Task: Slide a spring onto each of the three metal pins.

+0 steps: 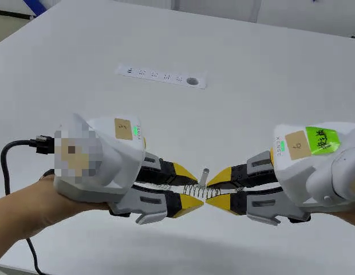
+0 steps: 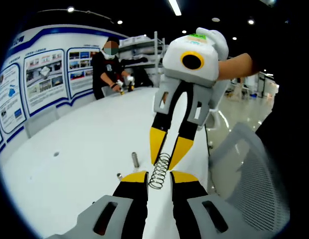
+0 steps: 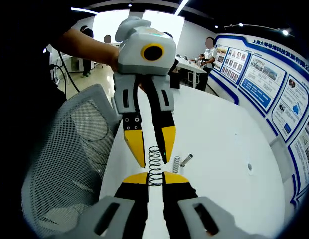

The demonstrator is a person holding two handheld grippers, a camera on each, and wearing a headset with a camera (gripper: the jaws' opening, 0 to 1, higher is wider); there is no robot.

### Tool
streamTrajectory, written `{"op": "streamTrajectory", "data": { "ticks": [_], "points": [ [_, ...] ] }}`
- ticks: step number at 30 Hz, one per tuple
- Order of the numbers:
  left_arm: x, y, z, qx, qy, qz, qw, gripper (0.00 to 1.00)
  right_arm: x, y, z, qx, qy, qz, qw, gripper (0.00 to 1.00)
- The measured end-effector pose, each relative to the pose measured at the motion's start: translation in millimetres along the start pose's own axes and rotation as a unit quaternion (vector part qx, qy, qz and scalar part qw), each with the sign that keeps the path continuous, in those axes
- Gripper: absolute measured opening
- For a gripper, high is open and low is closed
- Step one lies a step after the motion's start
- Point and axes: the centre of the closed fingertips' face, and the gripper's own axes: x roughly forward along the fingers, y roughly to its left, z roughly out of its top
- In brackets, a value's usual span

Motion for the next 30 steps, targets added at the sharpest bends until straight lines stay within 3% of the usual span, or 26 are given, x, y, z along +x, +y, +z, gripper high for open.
{"op": "streamTrajectory", "data": {
  "ticks": [5,7,12,16,20,24,30],
  "points": [
    [0.2,-1.9,-3.5,0.018,0.019,-0.001,0.9997,0.14,1.0,4.5,4.3,-0.012,0.004,0.008,0.9999,0.1],
    [0.5,-1.9,-3.5,0.045,0.023,0.004,0.9987,0.13,1.3,4.0,4.0,-0.016,0.007,0.007,0.9998,0.1],
    [-1.0,-4.5,-5.5,0.075,0.031,0.0,0.9967,0.1,2.0,5.2,4.8,-0.027,0.006,0.005,0.9996,0.11],
    [-0.9,-4.1,-5.9,0.085,0.033,0.0,0.9959,0.1,3.2,2.6,1.5,-0.025,0.002,0.003,0.9997,0.12],
    [-2.3,-3.8,-2.6,0.084,0.027,-0.004,0.9961,0.1,2.0,1.0,-11.0,-0.022,0.017,0.007,0.9996,0.15],
    [-2.2,-2.1,-2.2,0.085,0.028,-0.006,0.9959,0.1,-0.9,-1.1,-4.1,0.027,-0.023,0.009,0.9993,0.11],
    [-0.7,-1.8,-2.9,0.088,0.03,-0.009,0.9956,0.1,-4.8,-0.8,-2.4,0.039,-0.044,0.02,0.9981,0.11]
  ]
}}
